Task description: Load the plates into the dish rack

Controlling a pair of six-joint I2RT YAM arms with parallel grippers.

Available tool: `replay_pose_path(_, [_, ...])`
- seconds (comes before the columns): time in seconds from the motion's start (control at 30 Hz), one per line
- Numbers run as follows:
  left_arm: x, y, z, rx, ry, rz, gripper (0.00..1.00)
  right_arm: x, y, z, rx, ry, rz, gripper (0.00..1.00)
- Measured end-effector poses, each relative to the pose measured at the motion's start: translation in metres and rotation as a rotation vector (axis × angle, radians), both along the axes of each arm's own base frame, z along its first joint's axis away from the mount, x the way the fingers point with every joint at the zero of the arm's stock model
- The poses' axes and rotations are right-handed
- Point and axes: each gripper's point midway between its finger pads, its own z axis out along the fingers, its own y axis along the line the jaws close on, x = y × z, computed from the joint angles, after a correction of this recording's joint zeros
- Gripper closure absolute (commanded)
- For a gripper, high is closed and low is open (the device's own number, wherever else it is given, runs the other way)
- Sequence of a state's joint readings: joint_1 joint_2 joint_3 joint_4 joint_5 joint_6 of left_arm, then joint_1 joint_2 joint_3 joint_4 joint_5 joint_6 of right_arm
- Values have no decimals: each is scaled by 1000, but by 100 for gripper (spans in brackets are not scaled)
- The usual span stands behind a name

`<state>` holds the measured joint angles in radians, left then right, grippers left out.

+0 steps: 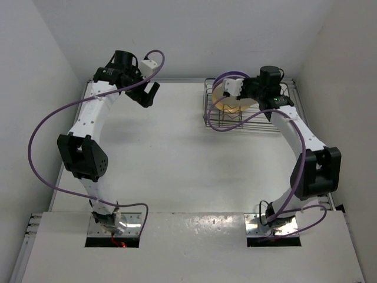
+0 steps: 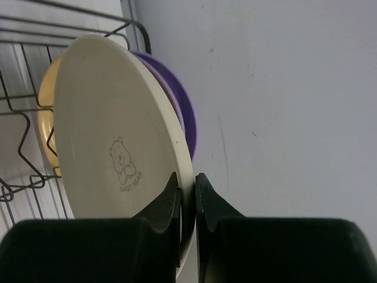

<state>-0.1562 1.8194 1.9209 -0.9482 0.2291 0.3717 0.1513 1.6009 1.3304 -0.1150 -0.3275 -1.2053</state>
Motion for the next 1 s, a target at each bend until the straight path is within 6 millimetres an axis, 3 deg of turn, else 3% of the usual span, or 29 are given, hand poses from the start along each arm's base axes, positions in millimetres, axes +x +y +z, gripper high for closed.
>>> replay_pose_path(0.13, [0,0,-1,0,0,0,0,6,-4,-19,-43,-6,3,100])
replay_pose_path(0.27, [-1,1,-6,3,11,2,0,7,2,-24,-63,-31,27,100])
replay_pose_path(0.63, [0,11,-12,10,21,26,0,21,14,4,-90,-189,55,100])
replay_pose_path(1.0, [1,22,-15,10,29,52,0,16,19,-9,-103,-137,93,100])
